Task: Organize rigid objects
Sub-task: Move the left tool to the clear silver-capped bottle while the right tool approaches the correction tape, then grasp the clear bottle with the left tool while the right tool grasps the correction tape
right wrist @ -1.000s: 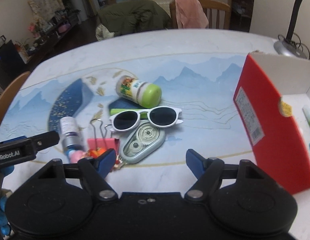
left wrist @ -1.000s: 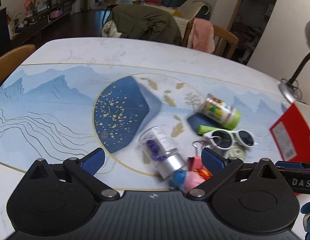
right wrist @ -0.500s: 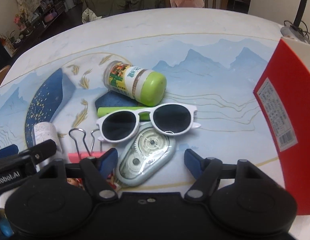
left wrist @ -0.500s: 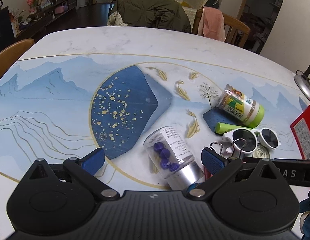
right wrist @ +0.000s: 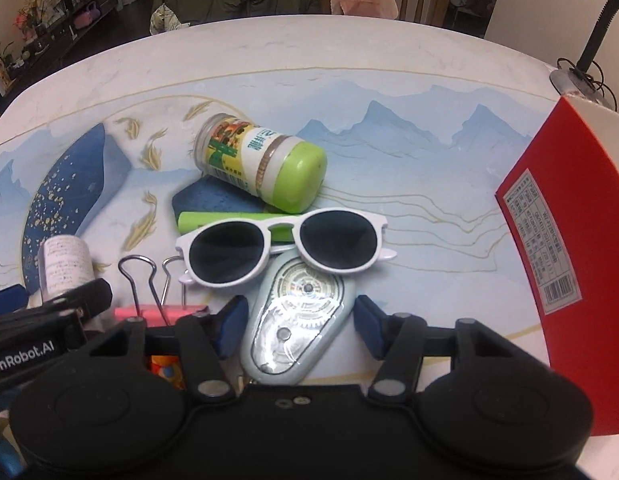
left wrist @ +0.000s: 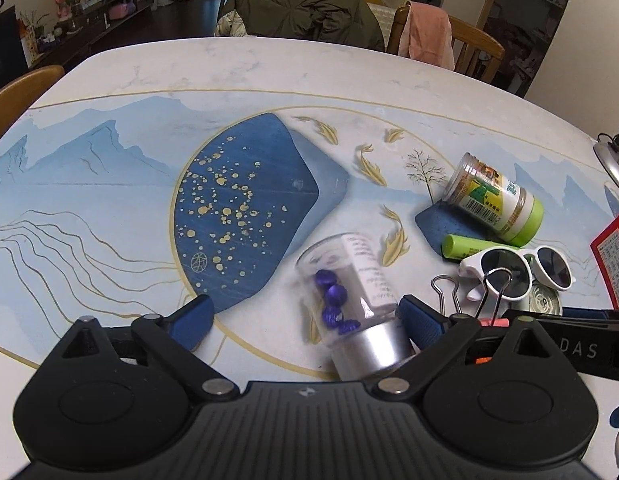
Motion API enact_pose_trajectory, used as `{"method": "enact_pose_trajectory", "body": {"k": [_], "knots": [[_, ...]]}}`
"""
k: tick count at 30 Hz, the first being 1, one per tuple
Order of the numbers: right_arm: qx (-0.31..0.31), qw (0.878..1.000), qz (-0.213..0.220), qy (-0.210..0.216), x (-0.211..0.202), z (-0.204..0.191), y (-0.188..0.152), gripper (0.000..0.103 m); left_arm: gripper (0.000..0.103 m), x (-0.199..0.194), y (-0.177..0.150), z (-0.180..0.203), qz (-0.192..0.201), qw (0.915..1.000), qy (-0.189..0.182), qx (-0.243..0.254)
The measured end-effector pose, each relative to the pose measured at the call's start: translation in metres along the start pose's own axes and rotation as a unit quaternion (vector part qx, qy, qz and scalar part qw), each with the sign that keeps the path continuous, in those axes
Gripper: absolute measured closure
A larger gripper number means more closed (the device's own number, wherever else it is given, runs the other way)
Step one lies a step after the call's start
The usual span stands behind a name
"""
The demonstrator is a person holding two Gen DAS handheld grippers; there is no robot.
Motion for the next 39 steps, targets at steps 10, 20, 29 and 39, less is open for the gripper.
{"method": "enact_pose_trajectory", "body": {"k": [10,20,29,39], "knots": [[-0.001,1.0,-0.003,0.0,-0.009,0.006,-0.012,0.046,0.054,-0.009,-0.002,-0.007,0.006,0.9999,-0.012,0.0],[0.019,1.0,0.003,-0.004,-0.031,0.024,-0.033,0.047,0.061,-0.023,-0.01,-0.015,0.01,0.9996,-0.025,-0.008],[0.029,0.999,0.026,0.018,-0.067,0.03,-0.046,0.047,0.061,-0.055,-0.015,-0.018,0.012,0.9989,-0.044,-0.007],[0.011,0.997,0.061,0.054,-0.122,0.023,-0.051,0.047,0.061,-0.111,-0.011,-0.005,0.021,0.9963,-0.083,0.003]]}}
Point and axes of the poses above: each gripper's, at about its wrist camera, not at the fingertips, and x roughly the way its jaws point, z to its right, y to its top, the point moved 1 cm from there along x, roughly the way its jaws point, and after that the axes turned 13 degrees about y, right-handed, at the moved point
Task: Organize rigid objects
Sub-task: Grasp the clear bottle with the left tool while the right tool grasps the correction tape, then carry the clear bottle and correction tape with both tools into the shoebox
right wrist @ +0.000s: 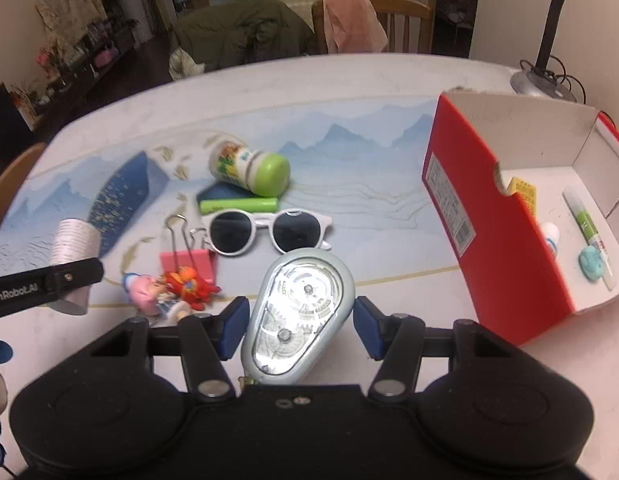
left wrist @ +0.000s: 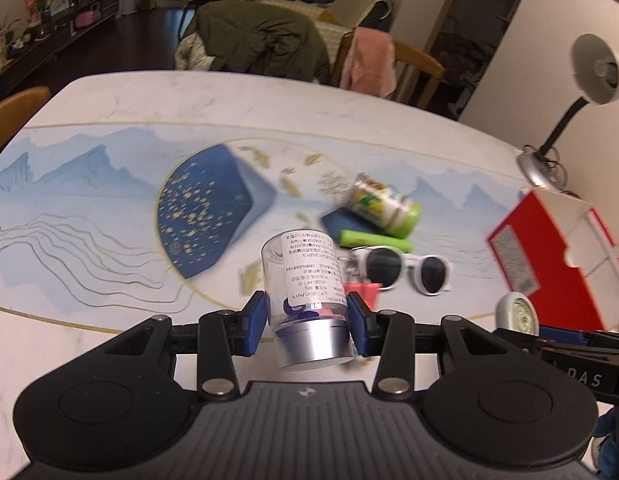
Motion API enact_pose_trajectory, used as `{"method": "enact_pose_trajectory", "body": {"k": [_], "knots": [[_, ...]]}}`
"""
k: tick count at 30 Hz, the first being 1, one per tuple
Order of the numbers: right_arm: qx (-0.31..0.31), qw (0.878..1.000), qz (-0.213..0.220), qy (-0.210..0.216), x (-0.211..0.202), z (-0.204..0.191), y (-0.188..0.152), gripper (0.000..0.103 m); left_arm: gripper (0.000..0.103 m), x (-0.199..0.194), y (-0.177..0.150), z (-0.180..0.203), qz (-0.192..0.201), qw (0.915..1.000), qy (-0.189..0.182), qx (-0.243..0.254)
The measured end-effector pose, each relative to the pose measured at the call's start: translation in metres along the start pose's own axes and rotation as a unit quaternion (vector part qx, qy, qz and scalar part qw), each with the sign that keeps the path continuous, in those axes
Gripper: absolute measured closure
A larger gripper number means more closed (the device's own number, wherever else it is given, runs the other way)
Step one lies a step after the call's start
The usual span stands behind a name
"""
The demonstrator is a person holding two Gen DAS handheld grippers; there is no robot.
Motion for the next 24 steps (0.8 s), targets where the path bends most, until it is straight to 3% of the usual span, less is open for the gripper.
{"method": "enact_pose_trajectory", "body": {"k": [12,24], "knots": [[-0.023,0.998,0.051,0.029,-0.061,0.008,0.01,0.047,0.061,-0.053,0.009,0.053,0.042,0.9978,-0.044,0.026],[-0.034,0.997,0.068,0.031,-0.086,0.062,0.028,0.047,0.061,-0.065,0.016,0.14,0.06,0.9934,-0.067,0.071]]}}
Point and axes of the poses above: each gripper's, at about its wrist camera, not at the fingertips, and x roughly the way its jaws point, z to its right, y to its top, the point moved 1 cm from there along x, roughly the way its jaws point, and after that the axes turned 13 degrees about y, right-handed, at the moved point
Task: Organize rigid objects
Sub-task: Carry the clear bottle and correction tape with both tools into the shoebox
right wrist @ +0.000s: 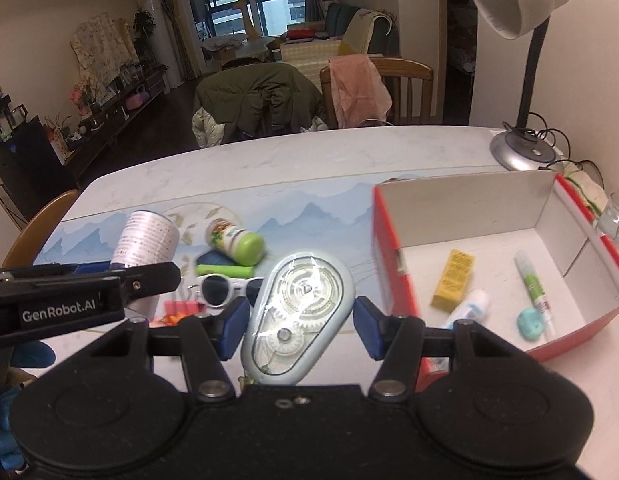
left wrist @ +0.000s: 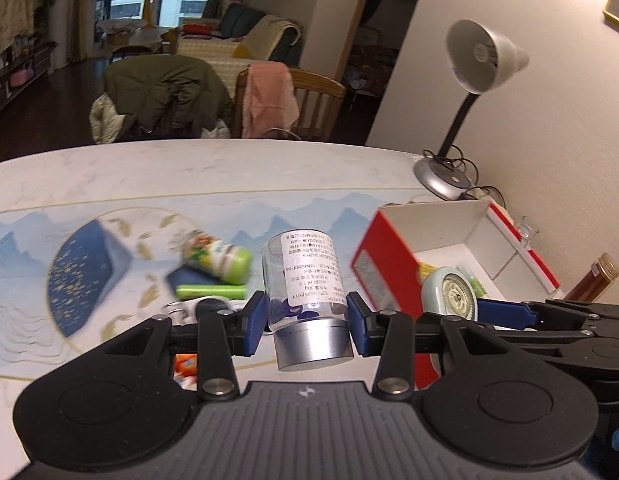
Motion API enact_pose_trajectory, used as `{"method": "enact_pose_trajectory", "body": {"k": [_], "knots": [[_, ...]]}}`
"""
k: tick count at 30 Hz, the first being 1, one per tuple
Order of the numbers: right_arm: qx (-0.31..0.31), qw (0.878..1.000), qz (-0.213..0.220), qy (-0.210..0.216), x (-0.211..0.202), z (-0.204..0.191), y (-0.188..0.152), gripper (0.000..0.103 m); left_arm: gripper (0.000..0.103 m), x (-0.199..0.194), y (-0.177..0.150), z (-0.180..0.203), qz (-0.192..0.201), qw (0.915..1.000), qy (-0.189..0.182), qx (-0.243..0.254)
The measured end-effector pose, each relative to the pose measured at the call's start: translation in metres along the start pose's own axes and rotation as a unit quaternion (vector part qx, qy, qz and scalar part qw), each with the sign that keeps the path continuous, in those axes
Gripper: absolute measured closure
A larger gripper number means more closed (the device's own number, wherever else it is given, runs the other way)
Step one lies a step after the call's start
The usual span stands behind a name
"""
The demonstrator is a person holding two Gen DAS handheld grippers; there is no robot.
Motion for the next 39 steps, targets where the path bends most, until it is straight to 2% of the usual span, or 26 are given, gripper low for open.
{"method": "enact_pose_trajectory", "body": {"k": [13,19,25,31,39], "knots": [[0.015,1.0,0.008,-0.026,-0.022,0.09,0.009,0.047,0.061,0.03,0.008,0.104,-0.012,0.9986,-0.02,0.048],[0.028,0.999,0.01,-0.045,-0.026,0.137,0.014,0.047,0.061,0.048,0.008,0.146,-0.026,0.9961,-0.033,0.078],[0.048,0.996,0.011,-0.069,-0.025,0.183,0.02,0.047,0.061,0.07,0.008,0.184,-0.045,0.9921,-0.029,0.113],[0.057,0.995,-0.005,-0.083,-0.014,0.22,0.023,0.047,0.061,0.097,0.008,0.213,-0.061,0.9864,-0.021,0.151],[0.048,0.993,-0.054,-0.095,0.018,0.254,0.021,0.047,0.061,0.135,0.001,0.238,-0.096,0.9794,-0.02,0.177]]}}
Point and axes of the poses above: each gripper's, at about its wrist camera, not at the fingertips, and x roughly the way its jaws point, z to its right, y to its top, the point moved 1 cm from there along x, roughly the way its jaws point, and after that the axes turned 13 degrees about y, right-handed, at the moved point
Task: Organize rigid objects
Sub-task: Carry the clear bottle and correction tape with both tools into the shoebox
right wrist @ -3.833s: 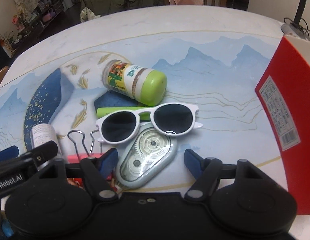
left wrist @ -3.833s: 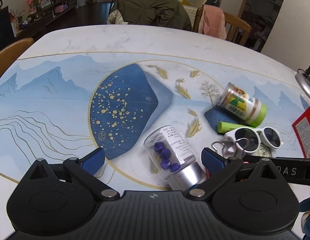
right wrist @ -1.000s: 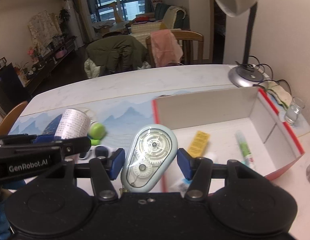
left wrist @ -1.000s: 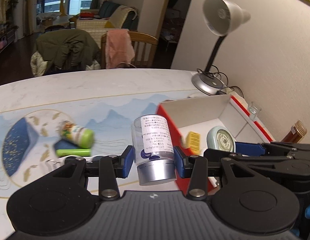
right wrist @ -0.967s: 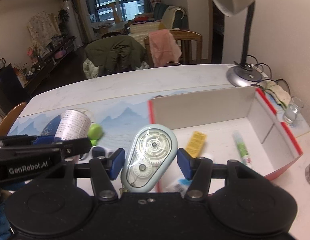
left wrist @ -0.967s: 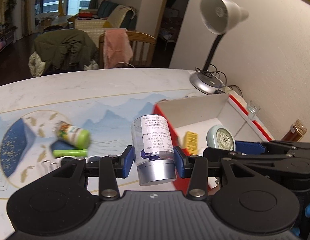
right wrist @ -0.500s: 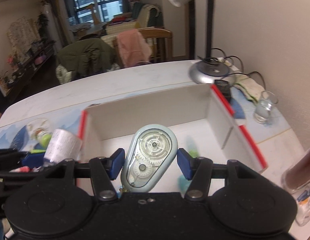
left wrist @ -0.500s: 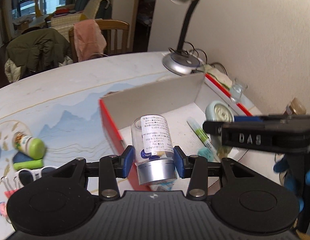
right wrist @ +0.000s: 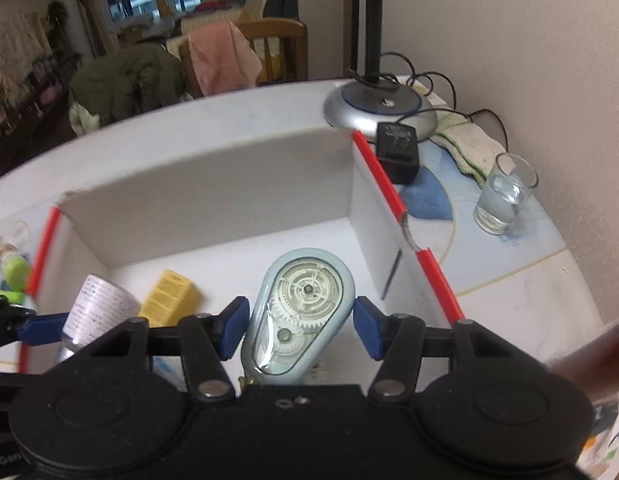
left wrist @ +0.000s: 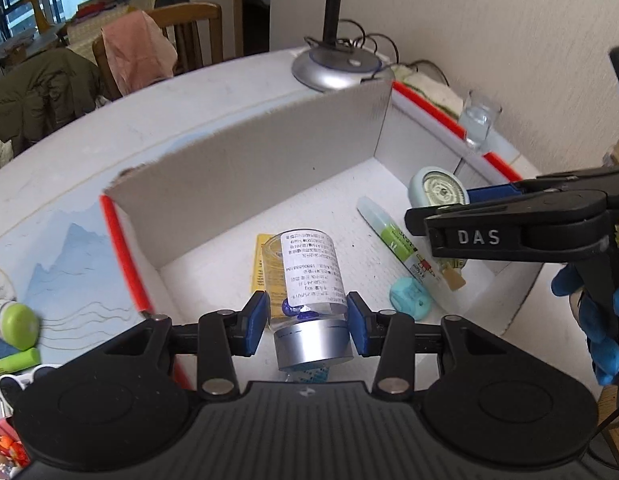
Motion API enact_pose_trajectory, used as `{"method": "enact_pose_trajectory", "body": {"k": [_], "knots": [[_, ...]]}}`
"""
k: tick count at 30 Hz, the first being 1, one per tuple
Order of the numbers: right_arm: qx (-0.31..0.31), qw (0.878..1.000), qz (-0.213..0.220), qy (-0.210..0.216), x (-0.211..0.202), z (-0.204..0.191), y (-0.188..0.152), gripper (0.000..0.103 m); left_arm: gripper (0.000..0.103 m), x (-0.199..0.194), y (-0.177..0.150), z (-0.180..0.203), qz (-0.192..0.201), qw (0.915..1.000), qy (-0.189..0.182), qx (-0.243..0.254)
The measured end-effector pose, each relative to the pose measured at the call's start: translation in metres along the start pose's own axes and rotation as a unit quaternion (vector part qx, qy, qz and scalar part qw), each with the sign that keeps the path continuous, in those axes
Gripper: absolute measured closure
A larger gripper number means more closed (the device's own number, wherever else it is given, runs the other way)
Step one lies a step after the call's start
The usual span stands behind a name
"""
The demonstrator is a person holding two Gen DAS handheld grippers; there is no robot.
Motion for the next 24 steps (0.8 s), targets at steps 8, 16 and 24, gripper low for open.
{"method": "enact_pose_trajectory", "body": {"k": [8,16,24], "knots": [[-0.019,0.999,-0.036,0.007,0.022,0.004,0.002,0.047,0.061,0.016,0.001,0.017,-0.025,0.9996,-0.006,0.01],[-0.02,0.998,-0.062,0.013,0.032,0.004,-0.001,0.047,0.061,0.026,-0.001,0.026,-0.048,0.9985,-0.019,0.015],[-0.014,0.996,-0.089,0.018,0.037,0.005,0.003,0.046,0.061,0.032,0.006,0.027,-0.061,0.9978,-0.014,0.024]]}}
Point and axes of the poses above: each gripper's, at about its wrist camera, not at the fingertips, and x roughly the way its jaws point, z to its right, y to its top, the point moved 1 cm from there along x, roughly the way its jaws point, and after that the axes turned 13 degrees about y, right-handed, at the moved point
